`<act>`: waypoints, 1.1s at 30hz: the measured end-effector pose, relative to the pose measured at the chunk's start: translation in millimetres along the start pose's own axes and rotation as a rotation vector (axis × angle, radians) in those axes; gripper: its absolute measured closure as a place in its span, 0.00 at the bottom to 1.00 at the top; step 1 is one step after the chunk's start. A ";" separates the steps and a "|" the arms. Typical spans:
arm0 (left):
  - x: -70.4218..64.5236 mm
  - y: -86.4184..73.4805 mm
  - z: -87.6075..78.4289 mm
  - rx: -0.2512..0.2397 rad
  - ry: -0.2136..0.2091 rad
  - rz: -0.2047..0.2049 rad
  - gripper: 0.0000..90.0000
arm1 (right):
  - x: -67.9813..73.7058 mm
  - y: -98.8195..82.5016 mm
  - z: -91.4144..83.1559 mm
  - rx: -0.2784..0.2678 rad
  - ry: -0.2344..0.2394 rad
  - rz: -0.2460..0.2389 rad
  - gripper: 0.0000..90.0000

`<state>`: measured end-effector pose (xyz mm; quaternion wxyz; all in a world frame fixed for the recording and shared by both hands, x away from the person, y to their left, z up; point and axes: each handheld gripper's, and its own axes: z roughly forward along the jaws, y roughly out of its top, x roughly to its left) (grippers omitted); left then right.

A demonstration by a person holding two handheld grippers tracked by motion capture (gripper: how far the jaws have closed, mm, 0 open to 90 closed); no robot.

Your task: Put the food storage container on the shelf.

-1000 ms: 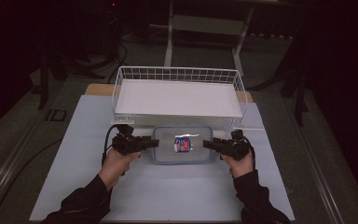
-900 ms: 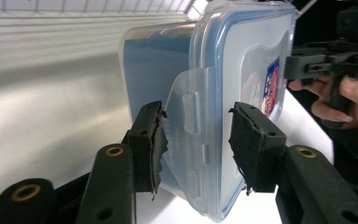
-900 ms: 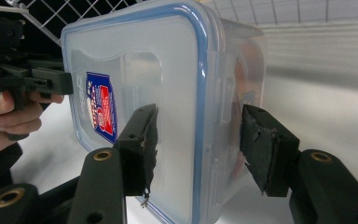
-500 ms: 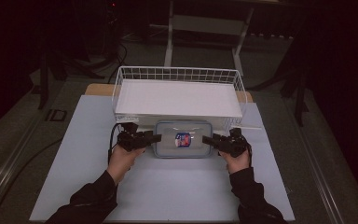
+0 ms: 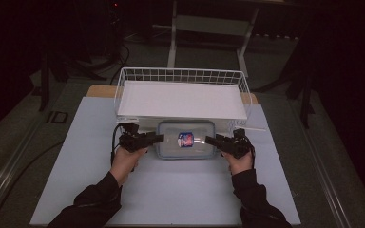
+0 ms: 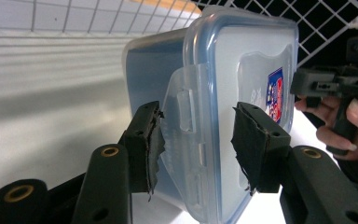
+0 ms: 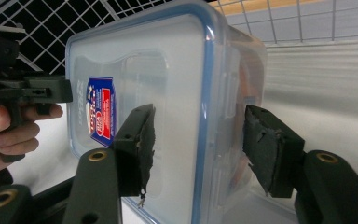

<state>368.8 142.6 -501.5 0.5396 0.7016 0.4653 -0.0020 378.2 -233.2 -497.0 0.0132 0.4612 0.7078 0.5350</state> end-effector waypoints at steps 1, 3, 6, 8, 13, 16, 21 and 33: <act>-0.8 0.1 1.5 -0.002 0.009 0.000 0.57 | 1.2 -0.6 2.3 -0.003 -0.017 -0.004 0.46; -0.1 -0.4 4.8 -0.008 0.016 -0.011 0.56 | 1.2 -1.2 4.1 -0.009 -0.023 0.015 0.44; -0.6 -1.2 7.1 -0.011 0.030 0.005 0.55 | 1.1 -2.8 7.0 -0.016 -0.031 0.024 0.41; -1.2 -2.2 9.2 -0.026 0.038 0.004 0.53 | 3.3 -5.0 12.0 -0.028 -0.055 0.021 0.36; -7.3 -3.4 10.4 -0.056 0.115 0.047 0.50 | 4.6 -5.9 14.9 -0.044 -0.080 0.040 0.35; -8.7 -3.3 11.3 -0.069 0.139 0.054 0.50 | 6.8 -5.7 16.7 -0.049 -0.103 0.022 0.32; -9.6 -3.6 15.1 -0.065 0.154 0.058 0.47 | 7.7 -4.5 18.0 -0.038 -0.121 0.028 0.32; -25.6 -12.5 -9.8 -0.057 0.052 0.135 0.16 | 29.7 -6.6 -5.1 -0.067 -0.180 -0.097 0.32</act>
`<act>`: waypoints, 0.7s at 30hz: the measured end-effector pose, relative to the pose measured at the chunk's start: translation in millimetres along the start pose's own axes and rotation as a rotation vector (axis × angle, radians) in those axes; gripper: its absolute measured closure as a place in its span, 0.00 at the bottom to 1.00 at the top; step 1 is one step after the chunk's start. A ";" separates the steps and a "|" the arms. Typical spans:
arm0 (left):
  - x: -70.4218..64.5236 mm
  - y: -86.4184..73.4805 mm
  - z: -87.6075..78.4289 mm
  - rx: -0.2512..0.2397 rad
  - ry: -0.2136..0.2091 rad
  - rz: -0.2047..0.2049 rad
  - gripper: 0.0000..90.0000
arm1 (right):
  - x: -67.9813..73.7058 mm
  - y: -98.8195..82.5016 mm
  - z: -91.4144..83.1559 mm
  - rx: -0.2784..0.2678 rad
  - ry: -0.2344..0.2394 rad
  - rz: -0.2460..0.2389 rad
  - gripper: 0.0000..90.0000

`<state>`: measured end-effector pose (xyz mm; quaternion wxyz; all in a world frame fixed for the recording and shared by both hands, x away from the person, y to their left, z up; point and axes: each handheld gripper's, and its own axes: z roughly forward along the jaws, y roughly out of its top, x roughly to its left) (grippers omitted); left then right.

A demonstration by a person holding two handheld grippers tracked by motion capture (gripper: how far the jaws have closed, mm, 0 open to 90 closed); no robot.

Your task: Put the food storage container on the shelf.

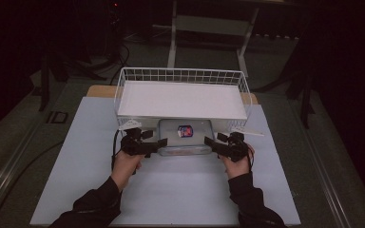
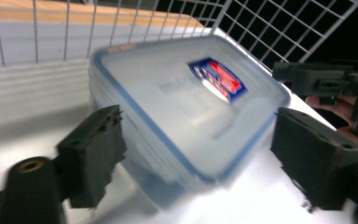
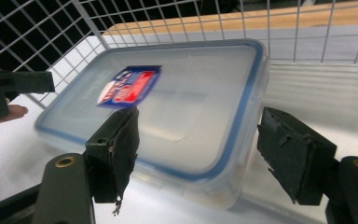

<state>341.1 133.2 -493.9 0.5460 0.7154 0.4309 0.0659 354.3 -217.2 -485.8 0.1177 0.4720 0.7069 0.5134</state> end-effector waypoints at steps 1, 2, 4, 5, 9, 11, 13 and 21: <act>-0.5 -2.2 -2.5 0.004 0.004 0.011 0.16 | 2.8 -1.8 -2.9 -0.008 -0.001 -0.003 0.34; -0.7 -4.2 -5.4 -0.002 0.003 0.011 0.16 | 5.7 -4.1 -5.8 -0.015 0.006 0.001 0.39; -1.5 -8.2 -10.6 -0.007 0.002 0.010 0.15 | 13.1 -8.5 -8.4 -0.024 0.016 -0.024 0.43; -2.3 -10.2 -12.9 -0.003 -0.002 0.011 0.11 | 17.0 -10.7 -8.8 -0.019 0.025 -0.035 0.47; -9.1 -16.6 -20.9 0.008 -0.019 0.006 0.01 | 32.7 -17.7 -8.7 -0.004 0.052 -0.066 0.56; -14.9 -20.0 -25.1 0.008 -0.005 0.044 0.01 | 38.8 -21.0 -7.0 0.013 0.075 -0.088 0.68; -20.5 -23.9 -29.8 0.008 0.009 0.077 0.01 | 43.1 -23.7 -4.3 0.037 0.084 -0.106 0.80; -34.0 -35.0 -46.8 -0.011 -0.015 0.080 0.00 | 49.5 -30.1 5.1 0.104 0.112 -0.140 1.00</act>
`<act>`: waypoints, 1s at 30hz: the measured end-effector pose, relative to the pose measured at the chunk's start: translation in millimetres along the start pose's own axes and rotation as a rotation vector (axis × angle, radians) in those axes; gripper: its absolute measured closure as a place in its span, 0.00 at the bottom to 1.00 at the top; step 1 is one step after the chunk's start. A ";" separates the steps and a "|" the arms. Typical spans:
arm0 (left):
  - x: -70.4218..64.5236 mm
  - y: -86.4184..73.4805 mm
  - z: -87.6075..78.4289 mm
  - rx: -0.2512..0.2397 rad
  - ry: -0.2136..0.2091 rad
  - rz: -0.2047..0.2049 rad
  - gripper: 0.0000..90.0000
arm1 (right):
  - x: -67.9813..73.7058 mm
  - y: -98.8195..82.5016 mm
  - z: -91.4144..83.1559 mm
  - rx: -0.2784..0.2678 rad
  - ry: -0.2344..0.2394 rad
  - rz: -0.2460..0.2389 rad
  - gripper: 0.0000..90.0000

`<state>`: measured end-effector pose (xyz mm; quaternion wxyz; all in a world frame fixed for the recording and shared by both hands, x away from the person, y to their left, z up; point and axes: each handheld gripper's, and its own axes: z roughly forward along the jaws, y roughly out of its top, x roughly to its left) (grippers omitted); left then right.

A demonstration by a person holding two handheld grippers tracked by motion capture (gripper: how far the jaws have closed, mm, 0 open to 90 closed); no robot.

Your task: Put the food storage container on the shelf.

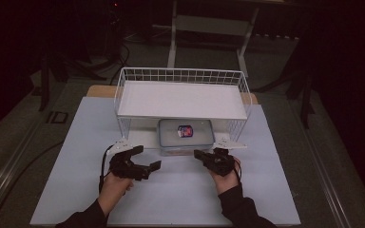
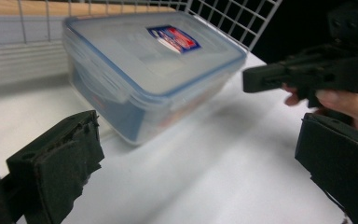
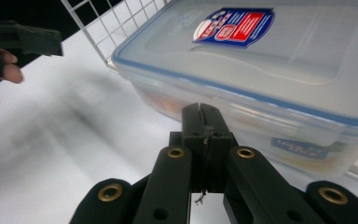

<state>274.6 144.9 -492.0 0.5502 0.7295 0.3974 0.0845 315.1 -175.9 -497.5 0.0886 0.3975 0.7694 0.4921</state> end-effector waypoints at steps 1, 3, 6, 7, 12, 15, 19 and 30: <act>-1.8 -1.9 -2.2 0.002 0.008 0.011 0.00 | 0.2 -0.3 1.4 0.006 0.005 0.000 1.00; -5.1 -5.9 -5.5 -0.002 0.013 0.027 0.00 | 1.0 -1.1 5.0 0.016 0.007 -0.005 1.00; -7.7 -9.1 -7.1 -0.014 0.027 0.056 0.00 | 1.1 -1.9 11.4 0.029 0.004 -0.015 1.00; -8.6 -9.5 -6.8 -0.016 0.030 0.062 0.00 | 0.7 -2.0 13.3 0.034 0.001 -0.013 1.00; -10.6 -10.6 -1.7 0.004 0.041 0.101 0.01 | -4.2 -1.2 22.3 0.045 -0.012 -0.003 1.00; -10.7 -12.0 -0.1 0.009 0.031 0.109 0.00 | -5.4 -1.4 29.2 0.052 -0.013 -0.008 1.00; -10.2 -11.7 -0.6 0.001 0.016 0.103 0.00 | -7.6 1.8 35.8 0.041 -0.018 0.019 1.00; -7.5 -9.7 -6.8 -0.032 0.019 0.109 0.00 | -7.0 18.7 54.3 0.020 -0.025 0.023 1.00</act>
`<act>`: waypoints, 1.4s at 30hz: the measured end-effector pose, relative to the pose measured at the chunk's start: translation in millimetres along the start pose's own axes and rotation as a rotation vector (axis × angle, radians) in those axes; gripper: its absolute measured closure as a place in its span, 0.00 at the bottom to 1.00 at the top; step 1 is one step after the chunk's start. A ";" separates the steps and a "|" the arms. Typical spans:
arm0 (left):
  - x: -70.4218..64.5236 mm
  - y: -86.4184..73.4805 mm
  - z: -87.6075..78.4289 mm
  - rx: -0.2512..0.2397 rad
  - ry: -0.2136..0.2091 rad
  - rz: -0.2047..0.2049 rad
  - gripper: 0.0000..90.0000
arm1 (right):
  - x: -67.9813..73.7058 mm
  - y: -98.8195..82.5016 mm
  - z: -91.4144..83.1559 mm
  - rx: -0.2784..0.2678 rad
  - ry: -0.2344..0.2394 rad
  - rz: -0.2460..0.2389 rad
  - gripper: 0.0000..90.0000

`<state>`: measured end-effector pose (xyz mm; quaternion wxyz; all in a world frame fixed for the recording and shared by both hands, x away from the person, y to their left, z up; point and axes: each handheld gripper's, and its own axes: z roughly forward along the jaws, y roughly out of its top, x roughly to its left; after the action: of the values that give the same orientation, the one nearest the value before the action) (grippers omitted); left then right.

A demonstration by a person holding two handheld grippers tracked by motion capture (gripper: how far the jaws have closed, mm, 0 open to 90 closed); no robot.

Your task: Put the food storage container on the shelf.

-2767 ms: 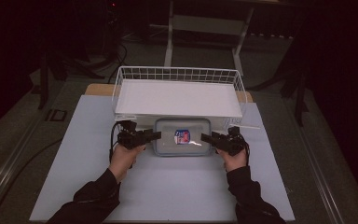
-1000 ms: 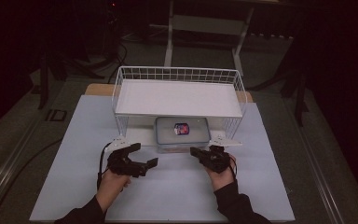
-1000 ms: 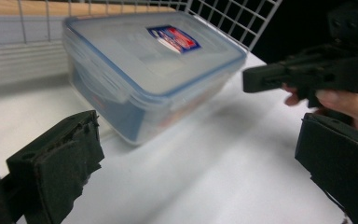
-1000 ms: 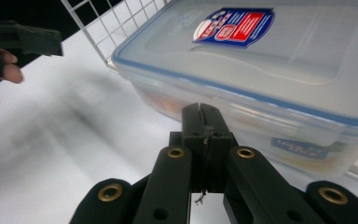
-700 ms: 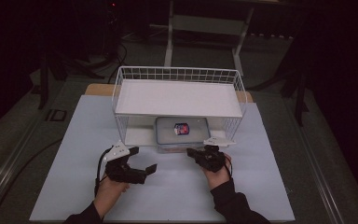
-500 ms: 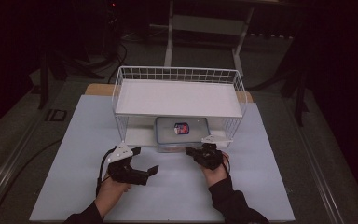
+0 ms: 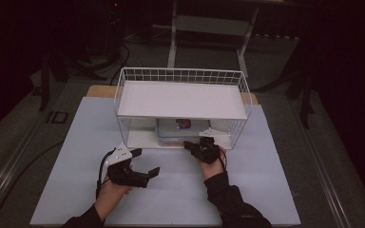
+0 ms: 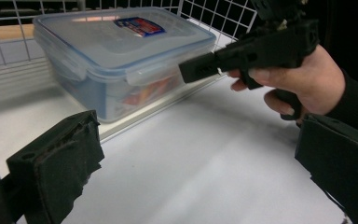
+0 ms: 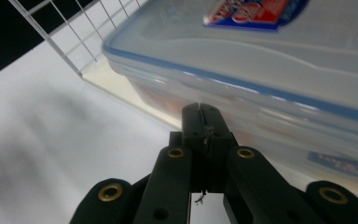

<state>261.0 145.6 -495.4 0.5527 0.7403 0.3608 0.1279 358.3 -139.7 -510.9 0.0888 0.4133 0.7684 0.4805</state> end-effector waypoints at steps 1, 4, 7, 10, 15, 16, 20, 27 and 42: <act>0.3 -0.1 -0.3 -0.004 -0.001 0.000 0.00 | 0.6 1.5 0.6 -0.003 0.002 -0.004 1.00; 0.8 0.2 -1.3 -0.012 0.003 -0.003 0.00 | 3.3 7.1 6.1 -0.003 -0.007 -0.027 1.00; 1.0 0.7 -1.5 -0.008 0.004 -0.004 0.00 | 2.9 9.7 9.9 -0.004 -0.014 -0.026 1.00; 1.0 0.5 -1.5 -0.011 0.002 -0.004 0.00 | 1.1 12.7 14.9 -0.004 -0.025 -0.017 1.00; 1.9 0.5 -1.1 -0.010 0.005 -0.006 0.00 | -1.6 16.3 21.2 -0.010 -0.020 -0.018 1.00; 2.5 0.3 -1.3 -0.008 0.003 -0.008 0.00 | 0.9 16.3 24.6 -0.001 -0.023 -0.039 1.00; 2.3 0.1 -1.9 -0.009 0.004 -0.006 0.00 | 1.1 14.6 27.3 -0.003 -0.022 -0.028 1.00; 1.7 0.7 -2.2 -0.006 -0.001 -0.007 0.01 | 4.4 12.3 17.8 -0.022 0.014 0.000 0.89; -2.0 3.5 -5.0 -0.023 -0.057 0.003 0.00 | -0.4 -4.9 -33.4 -0.144 0.053 -0.023 0.19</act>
<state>258.1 147.4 -490.1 0.5711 0.7378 0.3421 0.1116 338.0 -163.2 -497.5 0.1035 0.3840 0.7387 0.5442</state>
